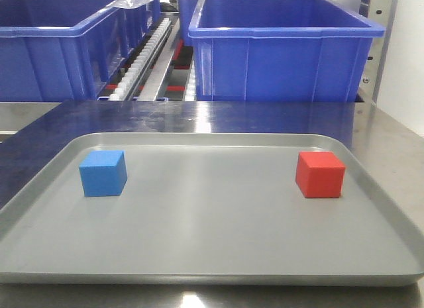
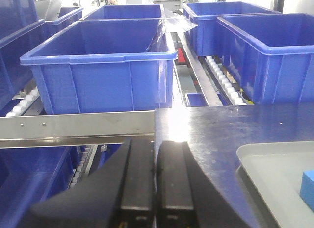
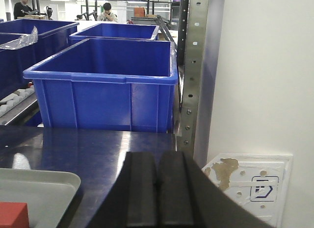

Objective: Sort and place red and blue blocks on shelf

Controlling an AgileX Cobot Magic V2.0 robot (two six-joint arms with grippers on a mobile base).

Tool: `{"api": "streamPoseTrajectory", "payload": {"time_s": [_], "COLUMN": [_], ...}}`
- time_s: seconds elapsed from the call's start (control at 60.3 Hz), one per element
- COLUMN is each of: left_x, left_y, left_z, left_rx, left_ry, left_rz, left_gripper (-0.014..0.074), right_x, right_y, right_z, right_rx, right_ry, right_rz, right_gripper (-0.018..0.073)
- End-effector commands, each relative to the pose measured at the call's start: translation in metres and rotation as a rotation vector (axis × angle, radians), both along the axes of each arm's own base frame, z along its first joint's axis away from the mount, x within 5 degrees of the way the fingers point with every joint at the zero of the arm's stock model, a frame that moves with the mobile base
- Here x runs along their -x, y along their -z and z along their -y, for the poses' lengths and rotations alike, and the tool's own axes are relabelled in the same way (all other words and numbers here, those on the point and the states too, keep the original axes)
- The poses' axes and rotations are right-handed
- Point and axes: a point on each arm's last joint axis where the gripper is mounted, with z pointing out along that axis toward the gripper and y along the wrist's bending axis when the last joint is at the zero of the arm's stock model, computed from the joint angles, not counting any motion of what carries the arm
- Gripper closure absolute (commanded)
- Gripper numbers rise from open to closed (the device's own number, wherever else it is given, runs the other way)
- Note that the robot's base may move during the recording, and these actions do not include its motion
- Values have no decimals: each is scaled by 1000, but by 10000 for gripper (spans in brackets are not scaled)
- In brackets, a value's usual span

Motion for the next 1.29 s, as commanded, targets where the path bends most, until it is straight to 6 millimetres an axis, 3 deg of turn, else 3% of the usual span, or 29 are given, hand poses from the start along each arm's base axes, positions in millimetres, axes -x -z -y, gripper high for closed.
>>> {"api": "streamPoseTrajectory", "payload": {"time_s": [0.0,0.53,0.928,1.11,1.276], "left_x": [1,1,1,1,1], "left_y": [-1,-1,-1,-1,-1], "left_z": [0,0,0,0,0], "left_rx": [21,21,21,21,21], "left_ry": [-1,-1,-1,-1,-1], "left_rz": [76,76,76,76,76], "left_gripper": [472,472,472,472,472], "right_x": [5,5,12,-4,-35], "right_y": [-16,-17,-54,-73,-82], "right_z": [1,1,2,1,-6], "right_rx": [5,6,136,126,-64], "right_ry": [9,9,37,15,-57], "right_rz": [122,126,-34,-137,-321], "right_gripper": [508,508,508,508,508]}}
